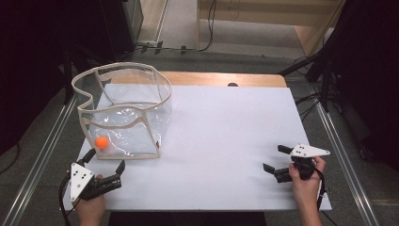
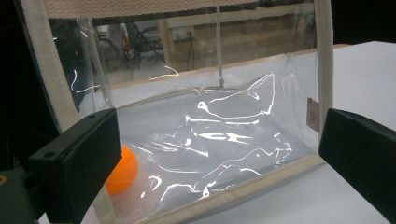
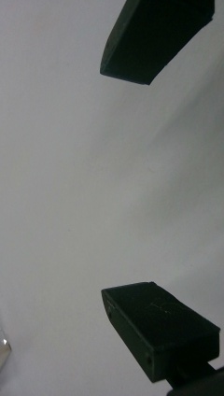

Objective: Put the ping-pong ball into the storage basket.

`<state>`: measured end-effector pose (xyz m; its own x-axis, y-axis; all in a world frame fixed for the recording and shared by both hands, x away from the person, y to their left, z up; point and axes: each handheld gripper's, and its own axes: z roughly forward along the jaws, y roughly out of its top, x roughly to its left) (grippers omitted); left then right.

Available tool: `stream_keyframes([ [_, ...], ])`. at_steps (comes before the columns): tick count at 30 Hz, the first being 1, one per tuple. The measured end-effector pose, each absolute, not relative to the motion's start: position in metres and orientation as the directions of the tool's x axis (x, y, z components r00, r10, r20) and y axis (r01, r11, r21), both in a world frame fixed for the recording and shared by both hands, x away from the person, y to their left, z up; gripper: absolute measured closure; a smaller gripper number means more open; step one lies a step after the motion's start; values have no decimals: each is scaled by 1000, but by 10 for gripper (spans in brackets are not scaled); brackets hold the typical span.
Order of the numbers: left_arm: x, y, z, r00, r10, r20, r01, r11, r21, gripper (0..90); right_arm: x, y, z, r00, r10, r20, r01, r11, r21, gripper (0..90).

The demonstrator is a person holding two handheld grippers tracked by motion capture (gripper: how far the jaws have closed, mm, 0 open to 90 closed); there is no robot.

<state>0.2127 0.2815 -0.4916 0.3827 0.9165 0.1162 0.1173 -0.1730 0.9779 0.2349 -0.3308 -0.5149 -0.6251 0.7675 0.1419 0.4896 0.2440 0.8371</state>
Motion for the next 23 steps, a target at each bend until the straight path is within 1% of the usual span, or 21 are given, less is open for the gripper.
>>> stream_keyframes([
  [3, 213, 282, -491, 382, 917, 117, 117, -174, 978, 0, 232, -334, -516, -616, 778, 125, 482, 247, 841, 0],
  [12, 213, 283, -491, 380, 919, 107, 121, -164, 979, 0, 221, -347, -515, -600, 787, 145, 450, 182, 874, 0],
  [20, 213, 283, -491, 379, 920, 103, 119, -159, 980, 0, 214, -364, -520, -563, 810, 164, 428, 116, 896, 0],
  [23, 213, 284, -491, 379, 921, 96, 120, -152, 981, 0, 215, -362, -520, -562, 812, 156, 427, 123, 896, 0],
])
